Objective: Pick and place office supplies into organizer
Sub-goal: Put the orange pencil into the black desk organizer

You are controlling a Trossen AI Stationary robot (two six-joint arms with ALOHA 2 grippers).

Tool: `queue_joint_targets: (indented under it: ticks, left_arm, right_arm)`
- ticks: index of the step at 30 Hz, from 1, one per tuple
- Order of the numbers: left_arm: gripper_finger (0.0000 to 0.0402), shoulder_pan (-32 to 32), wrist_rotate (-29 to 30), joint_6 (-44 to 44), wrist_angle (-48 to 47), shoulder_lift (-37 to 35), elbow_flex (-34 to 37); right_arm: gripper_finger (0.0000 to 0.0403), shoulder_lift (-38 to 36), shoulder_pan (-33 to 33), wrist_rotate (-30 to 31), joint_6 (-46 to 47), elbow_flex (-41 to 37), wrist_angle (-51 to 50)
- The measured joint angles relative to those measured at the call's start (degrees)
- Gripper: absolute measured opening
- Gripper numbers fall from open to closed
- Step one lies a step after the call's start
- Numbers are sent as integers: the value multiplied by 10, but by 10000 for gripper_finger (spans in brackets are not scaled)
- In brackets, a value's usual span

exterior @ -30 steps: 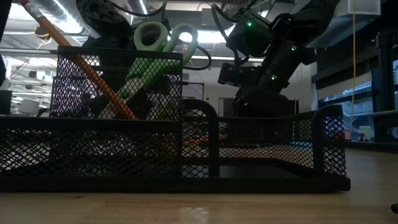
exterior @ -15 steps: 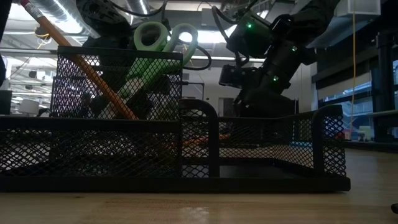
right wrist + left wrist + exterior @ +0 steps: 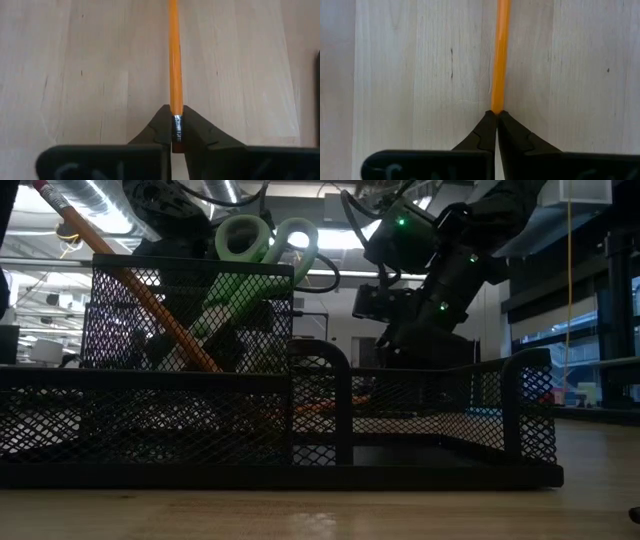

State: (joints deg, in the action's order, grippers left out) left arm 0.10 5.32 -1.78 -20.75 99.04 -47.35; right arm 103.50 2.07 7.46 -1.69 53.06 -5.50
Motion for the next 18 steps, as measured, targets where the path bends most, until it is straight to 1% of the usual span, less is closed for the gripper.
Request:
queue_joint_targets:
  ticks: [4,11,14,18]
  left_arm:
    - [17,-1,10,-11,0,0,0]
    - [73,0,13,-39,-8,-25,-4]
    - [92,-1,4,-60,-29,-42,-6]
    - [107,0,-8,-101,-71,-70,-13]
  right_arm:
    - [25,0,0,0,1,0,0]
    - [26,0,0,0,2,0,-7]
    - [25,0,0,0,2,0,-20]
    - [26,0,3,0,9,0,-46]
